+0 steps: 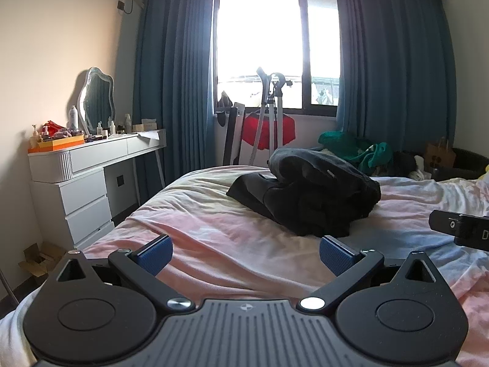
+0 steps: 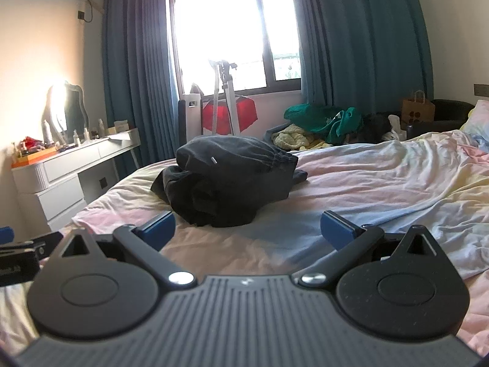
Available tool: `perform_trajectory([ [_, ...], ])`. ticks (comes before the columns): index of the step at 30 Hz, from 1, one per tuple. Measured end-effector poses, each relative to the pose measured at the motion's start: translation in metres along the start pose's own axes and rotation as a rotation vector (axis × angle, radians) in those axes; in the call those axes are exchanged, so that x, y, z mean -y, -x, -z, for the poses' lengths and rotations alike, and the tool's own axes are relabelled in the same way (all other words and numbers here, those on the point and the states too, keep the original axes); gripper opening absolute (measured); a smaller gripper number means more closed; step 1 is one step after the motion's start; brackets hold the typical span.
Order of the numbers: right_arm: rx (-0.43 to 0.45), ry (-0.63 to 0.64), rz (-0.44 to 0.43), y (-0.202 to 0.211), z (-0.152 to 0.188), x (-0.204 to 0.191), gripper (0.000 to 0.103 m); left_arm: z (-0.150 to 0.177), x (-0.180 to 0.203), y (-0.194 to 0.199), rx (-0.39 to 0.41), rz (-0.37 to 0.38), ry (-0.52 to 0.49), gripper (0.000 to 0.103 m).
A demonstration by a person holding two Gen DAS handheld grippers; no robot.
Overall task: Fold clothes
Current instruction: 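Approach the bundled black garment on the bed with both tools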
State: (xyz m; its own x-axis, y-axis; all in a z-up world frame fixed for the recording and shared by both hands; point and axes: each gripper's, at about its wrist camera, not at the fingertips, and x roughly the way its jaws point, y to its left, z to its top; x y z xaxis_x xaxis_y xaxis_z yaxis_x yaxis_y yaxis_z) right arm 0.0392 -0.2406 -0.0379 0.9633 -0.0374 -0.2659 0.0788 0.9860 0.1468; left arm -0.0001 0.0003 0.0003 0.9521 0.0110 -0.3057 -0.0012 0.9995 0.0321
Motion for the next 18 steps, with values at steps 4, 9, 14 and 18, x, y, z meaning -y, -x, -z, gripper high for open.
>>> perform_trajectory([
  [4,0.009,0.015,0.000,-0.0030,0.0005,-0.0001,0.103,-0.0017,-0.0026,0.0010,0.010,-0.002,-0.004,0.103],
  [9,0.010,0.025,0.004,-0.0023,0.0008,-0.0014,0.103,0.0007,-0.0004,-0.0018,0.001,-0.002,-0.012,0.103],
  [14,0.005,0.021,0.009,-0.0045,0.0015,-0.0024,0.103,0.0001,-0.0010,-0.0038,0.003,0.001,-0.004,0.103],
  [18,0.002,0.022,0.009,-0.0041,0.0019,-0.0039,0.103,-0.0008,-0.0006,-0.0032,0.005,0.003,-0.002,0.103],
])
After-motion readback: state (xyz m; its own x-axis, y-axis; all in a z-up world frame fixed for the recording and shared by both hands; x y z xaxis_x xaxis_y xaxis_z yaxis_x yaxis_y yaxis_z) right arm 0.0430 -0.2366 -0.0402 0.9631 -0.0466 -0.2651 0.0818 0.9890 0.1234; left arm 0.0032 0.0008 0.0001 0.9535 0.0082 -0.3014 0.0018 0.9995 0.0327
